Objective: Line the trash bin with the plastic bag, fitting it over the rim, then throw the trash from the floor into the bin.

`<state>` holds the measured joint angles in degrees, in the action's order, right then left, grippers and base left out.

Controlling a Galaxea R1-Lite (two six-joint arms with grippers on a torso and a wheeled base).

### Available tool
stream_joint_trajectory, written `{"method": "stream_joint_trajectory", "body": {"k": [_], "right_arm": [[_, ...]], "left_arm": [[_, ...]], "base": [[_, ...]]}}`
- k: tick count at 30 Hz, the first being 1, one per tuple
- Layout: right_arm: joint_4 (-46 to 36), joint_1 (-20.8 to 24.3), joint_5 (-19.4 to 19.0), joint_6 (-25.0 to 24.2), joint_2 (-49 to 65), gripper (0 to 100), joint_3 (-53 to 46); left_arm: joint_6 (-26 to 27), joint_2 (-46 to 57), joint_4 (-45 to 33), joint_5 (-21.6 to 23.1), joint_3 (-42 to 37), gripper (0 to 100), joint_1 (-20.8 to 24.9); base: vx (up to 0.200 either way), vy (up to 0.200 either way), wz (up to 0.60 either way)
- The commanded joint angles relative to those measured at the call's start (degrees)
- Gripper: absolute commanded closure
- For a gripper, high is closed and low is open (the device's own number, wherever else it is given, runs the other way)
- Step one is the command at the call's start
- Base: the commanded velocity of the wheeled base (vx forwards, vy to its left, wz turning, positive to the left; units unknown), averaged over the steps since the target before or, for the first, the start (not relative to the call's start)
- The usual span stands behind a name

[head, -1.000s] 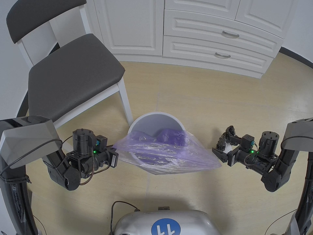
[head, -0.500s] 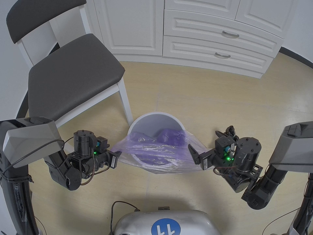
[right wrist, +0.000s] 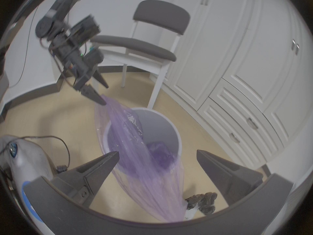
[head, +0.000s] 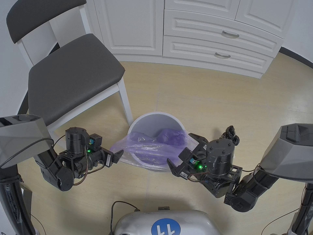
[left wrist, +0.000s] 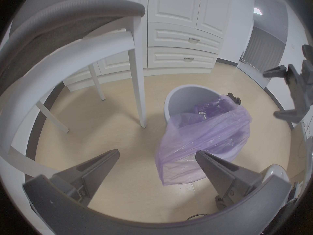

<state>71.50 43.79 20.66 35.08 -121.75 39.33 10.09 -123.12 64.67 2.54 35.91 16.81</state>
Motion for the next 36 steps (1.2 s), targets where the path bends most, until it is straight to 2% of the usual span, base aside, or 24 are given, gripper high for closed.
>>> {"method": "stream_joint_trajectory", "body": {"k": [1,7,18,33,34,36], "right_arm": [[-2.59,0.51,0.08,3.68,-4.55,0,5.32],[-3.73,0.24,0.17,6.05,-8.15,0,8.66],[-4.26,0.16,0.17,6.05,-10.26,0,8.93],[-5.84,-1.6,0.08,6.05,-17.3,0,19.3],[-6.99,-1.6,0.08,6.05,-17.3,100,20.7],[-7.87,-1.6,0.08,5.96,-16.86,100,22.55]], "left_arm": [[0.19,5.35,-0.07,1.07,-2.08,0,-0.02],[0.19,6.85,-0.25,1.6,-2.25,0,-0.02],[0.19,6.85,-0.25,1.6,-2.25,0,-0.02],[0.19,7.2,-0.16,1.6,-2.08,0,-0.2],[0.19,7.2,-0.16,1.6,-2.08,0,-0.29],[0.19,7.37,-0.07,1.6,-2.08,0,-0.38]], "base": [[0.0,0.0,0.0],[0.0,0.0,0.0],[0.0,0.0,0.0],[0.0,0.0,0.0],[0.0,0.0,0.0],[0.0,0.0,0.0]]}}
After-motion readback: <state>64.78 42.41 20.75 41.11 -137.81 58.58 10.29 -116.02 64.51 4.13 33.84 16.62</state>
